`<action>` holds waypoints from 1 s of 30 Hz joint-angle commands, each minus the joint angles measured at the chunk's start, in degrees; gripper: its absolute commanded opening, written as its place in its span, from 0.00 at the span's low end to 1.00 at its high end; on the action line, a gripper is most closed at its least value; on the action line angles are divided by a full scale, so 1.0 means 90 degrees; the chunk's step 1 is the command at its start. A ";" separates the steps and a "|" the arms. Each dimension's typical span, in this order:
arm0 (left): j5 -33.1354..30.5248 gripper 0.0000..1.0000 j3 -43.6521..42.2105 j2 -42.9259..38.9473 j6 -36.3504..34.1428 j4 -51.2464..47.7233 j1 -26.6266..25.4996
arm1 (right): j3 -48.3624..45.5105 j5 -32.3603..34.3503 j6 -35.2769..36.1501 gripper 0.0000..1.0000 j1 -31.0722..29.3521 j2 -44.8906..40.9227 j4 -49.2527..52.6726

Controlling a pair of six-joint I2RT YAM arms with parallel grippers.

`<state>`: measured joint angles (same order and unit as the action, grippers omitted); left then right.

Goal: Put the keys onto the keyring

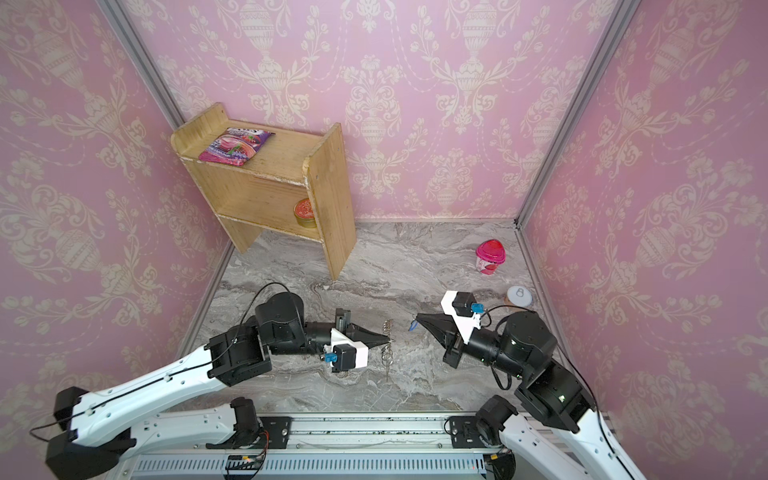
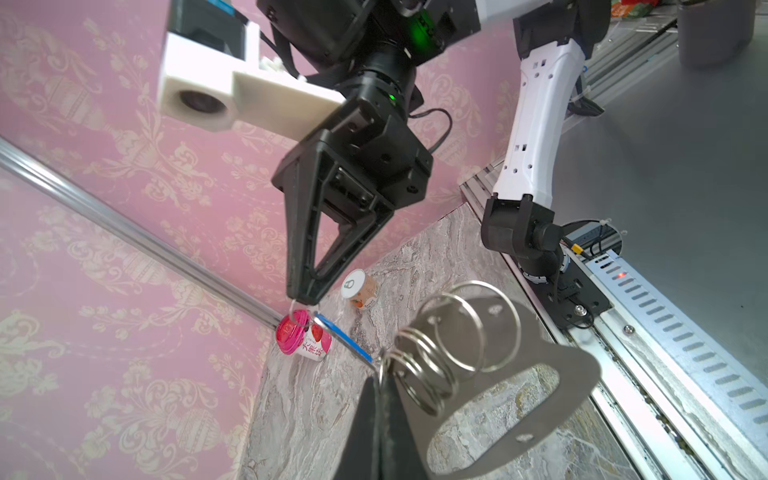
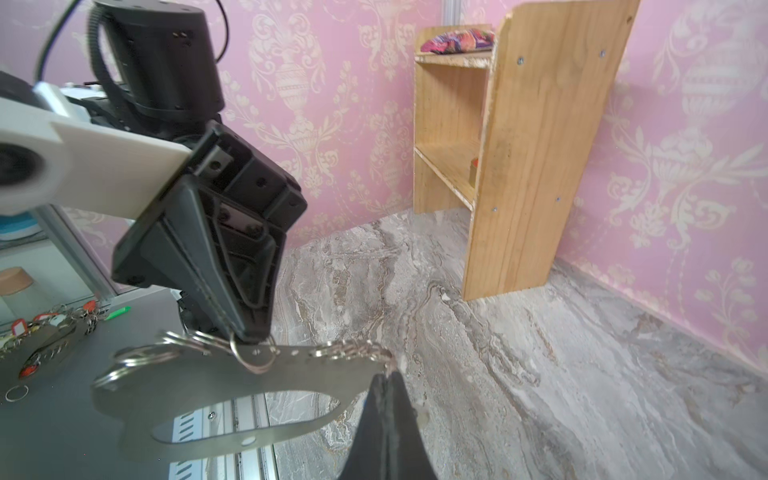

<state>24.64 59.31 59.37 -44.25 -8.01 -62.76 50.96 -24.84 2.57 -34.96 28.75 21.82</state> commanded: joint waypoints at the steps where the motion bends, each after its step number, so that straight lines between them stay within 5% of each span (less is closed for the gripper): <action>1: -0.0237 0.00 0.0283 0.0082 -0.0752 -0.0388 -0.0131 | 0.0409 -0.0657 0.0755 0.00 -0.0002 0.0046 -0.0043; 17: -0.0710 0.00 0.0090 -0.0067 -0.1792 0.0090 -0.0456 | 0.0968 -0.1770 0.1512 0.00 -0.0365 0.0305 0.0467; 30: -0.0564 0.00 -0.0042 -0.0084 -0.1888 0.0490 -0.0456 | 0.0725 -0.1579 0.1917 0.00 -0.0665 0.0153 0.0870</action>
<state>19.09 59.64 59.42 -60.80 -6.31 -66.30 58.17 -40.07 18.26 -40.25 31.22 28.25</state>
